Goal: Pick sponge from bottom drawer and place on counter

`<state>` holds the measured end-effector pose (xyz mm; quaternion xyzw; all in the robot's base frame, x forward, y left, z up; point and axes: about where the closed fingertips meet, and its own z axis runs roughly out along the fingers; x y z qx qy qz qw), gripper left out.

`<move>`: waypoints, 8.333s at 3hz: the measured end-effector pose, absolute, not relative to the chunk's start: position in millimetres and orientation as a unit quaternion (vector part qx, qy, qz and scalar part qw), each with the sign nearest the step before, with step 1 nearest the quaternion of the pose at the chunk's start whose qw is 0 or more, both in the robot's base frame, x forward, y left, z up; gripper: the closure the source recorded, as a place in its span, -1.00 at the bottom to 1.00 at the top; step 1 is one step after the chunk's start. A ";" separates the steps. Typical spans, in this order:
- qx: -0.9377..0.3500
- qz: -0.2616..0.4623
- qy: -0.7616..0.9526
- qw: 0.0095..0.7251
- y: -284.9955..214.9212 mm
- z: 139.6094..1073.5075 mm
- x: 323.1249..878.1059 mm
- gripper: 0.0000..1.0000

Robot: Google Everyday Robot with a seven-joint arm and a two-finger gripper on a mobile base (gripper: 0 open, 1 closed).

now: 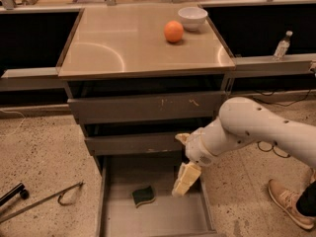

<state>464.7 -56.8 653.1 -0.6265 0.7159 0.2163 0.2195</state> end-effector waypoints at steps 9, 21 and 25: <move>-0.578 0.311 0.732 0.183 73.0 248.2 544.5 -1.00; -0.591 0.253 0.751 0.149 92.1 126.7 572.9 -1.00; -0.594 0.244 0.753 0.144 92.7 121.7 571.4 0.29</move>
Offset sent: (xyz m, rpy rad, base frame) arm 0.0595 0.0497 -0.2484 -0.1386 -0.0186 -0.2340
